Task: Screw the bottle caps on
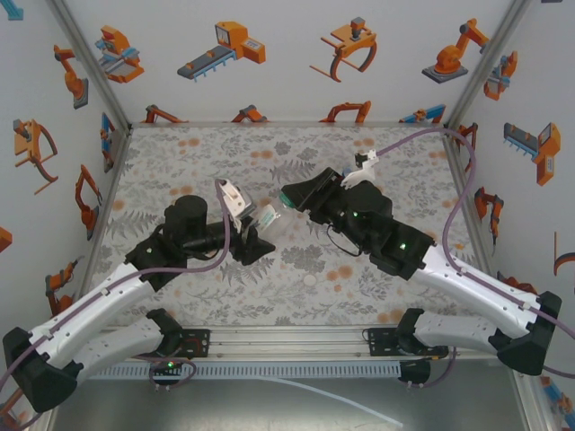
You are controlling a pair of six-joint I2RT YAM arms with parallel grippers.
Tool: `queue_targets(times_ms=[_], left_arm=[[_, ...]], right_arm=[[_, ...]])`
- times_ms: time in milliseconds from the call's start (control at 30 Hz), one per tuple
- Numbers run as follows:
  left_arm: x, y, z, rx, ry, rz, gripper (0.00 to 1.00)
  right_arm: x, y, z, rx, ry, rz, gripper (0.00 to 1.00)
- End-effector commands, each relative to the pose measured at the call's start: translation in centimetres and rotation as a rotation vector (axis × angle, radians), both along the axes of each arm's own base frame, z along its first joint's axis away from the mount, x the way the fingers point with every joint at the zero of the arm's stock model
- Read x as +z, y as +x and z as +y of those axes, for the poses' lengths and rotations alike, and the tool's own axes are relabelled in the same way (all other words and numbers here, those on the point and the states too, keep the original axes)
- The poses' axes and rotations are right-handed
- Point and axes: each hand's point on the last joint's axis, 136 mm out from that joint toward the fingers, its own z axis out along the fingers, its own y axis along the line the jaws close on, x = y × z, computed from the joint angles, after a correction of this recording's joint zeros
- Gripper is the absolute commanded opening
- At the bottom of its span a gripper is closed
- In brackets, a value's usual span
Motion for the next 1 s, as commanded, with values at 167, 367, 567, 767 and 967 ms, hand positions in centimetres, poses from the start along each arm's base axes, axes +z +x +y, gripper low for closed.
queue_targets(times_ms=[167,367,567,767,967], left_arm=[[1.9,0.0,-0.6,-0.025,-0.039,-0.005,0.51],[1.2,0.5,-1.3,-0.029,-0.007,0.043,0.81],[0.9,0.8,-2.5,-0.057,0.026,0.067,0.82],[0.5,1.3,-3.0,-0.053,0.057,0.075,0.74],[0.4,1.3,-3.2,-0.059,0.061,0.08,0.55]], right_arm=[[-0.1,0.2,-0.6,-0.026,0.008,-0.005,0.33],[-0.3,0.2,-0.7,-0.026,0.0,-0.006,0.28],[-0.3,0.2,-0.8,-0.025,-0.01,-0.013,0.26],[-0.2,0.1,-0.8,-0.02,-0.015,-0.02,0.26],[-0.1,0.0,-0.9,-0.015,-0.025,-0.034,0.26]])
